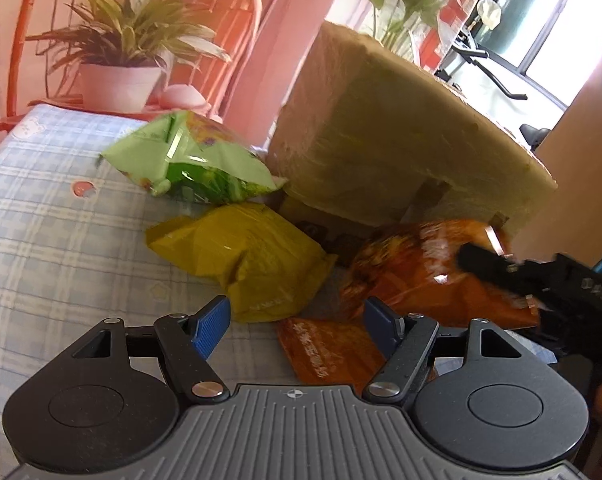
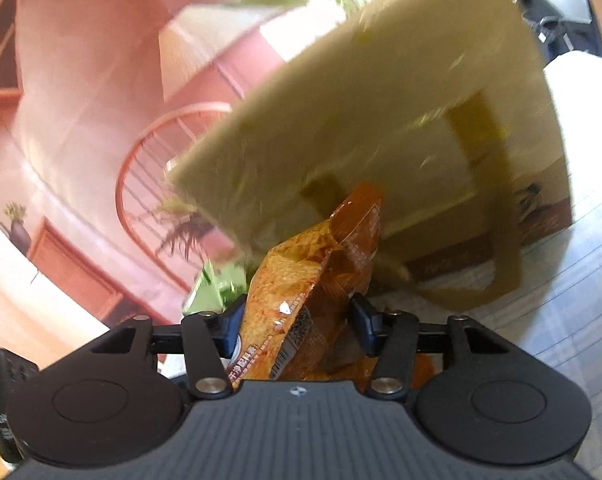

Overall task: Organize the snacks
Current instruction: 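Close the right tool on the orange chip bag, then lift the orange chip bag with the right tool while the left tool closes on an orange packet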

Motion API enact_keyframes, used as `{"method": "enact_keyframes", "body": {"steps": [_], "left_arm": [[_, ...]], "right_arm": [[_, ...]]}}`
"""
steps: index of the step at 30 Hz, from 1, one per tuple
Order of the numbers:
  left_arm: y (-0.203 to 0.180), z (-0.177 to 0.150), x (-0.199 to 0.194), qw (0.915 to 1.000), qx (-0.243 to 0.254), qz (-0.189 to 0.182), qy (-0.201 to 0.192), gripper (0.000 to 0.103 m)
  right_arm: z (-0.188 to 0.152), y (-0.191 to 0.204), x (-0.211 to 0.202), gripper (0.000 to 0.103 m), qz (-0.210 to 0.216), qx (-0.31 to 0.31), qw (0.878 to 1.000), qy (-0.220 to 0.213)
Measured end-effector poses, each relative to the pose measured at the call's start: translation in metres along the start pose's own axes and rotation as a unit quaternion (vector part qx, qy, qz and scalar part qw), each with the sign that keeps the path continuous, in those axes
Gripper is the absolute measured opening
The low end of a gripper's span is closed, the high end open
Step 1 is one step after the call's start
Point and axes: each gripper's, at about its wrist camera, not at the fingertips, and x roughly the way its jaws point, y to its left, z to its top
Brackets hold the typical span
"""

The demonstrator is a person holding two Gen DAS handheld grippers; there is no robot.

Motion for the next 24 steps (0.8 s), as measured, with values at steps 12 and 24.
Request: {"method": "enact_keyframes", "body": {"steps": [12, 24], "left_arm": [[-0.050, -0.030, 0.049, 0.9982, 0.037, 0.014, 0.045, 0.090], [-0.061, -0.036, 0.070, 0.9977, -0.007, 0.032, 0.060, 0.091]], "right_arm": [[-0.004, -0.033, -0.067, 0.054, -0.064, -0.022, 0.996, -0.064], [-0.002, -0.046, -0.106, 0.054, -0.087, -0.031, 0.990, -0.108]]}}
